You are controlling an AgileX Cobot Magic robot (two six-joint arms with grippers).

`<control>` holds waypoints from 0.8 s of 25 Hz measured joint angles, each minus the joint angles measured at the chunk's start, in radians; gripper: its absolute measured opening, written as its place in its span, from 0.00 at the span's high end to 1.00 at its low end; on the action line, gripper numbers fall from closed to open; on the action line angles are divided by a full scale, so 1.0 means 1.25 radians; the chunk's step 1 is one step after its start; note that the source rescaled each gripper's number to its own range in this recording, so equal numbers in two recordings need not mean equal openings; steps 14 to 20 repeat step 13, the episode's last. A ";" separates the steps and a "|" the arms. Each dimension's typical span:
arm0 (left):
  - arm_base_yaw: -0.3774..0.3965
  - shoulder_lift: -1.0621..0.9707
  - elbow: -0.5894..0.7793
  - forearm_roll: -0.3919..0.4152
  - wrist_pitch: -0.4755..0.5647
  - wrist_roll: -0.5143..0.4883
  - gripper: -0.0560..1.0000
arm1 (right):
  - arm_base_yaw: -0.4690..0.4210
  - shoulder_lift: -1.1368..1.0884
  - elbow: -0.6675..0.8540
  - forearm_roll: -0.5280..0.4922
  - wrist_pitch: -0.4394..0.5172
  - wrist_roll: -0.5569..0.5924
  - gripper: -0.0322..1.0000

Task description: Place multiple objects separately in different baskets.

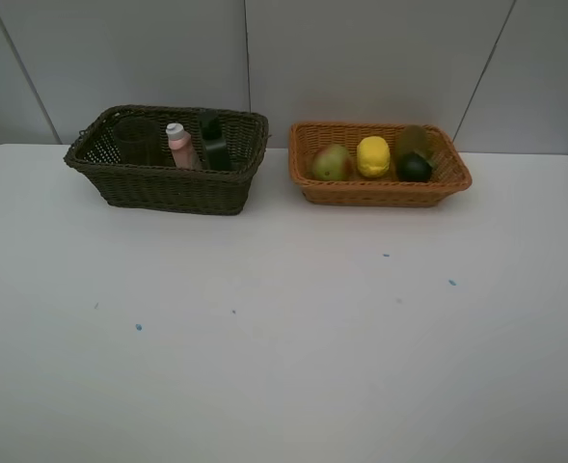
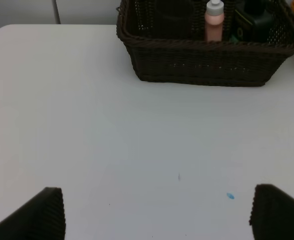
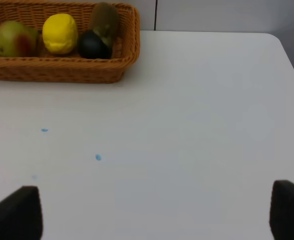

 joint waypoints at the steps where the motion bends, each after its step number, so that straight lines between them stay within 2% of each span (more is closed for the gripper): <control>1: 0.000 0.000 0.000 0.000 0.000 0.000 0.04 | 0.000 0.000 0.000 0.000 0.000 0.000 0.01; 20: 0.000 0.000 0.000 0.000 0.000 0.000 0.04 | 0.000 0.000 0.000 0.000 0.000 0.000 0.01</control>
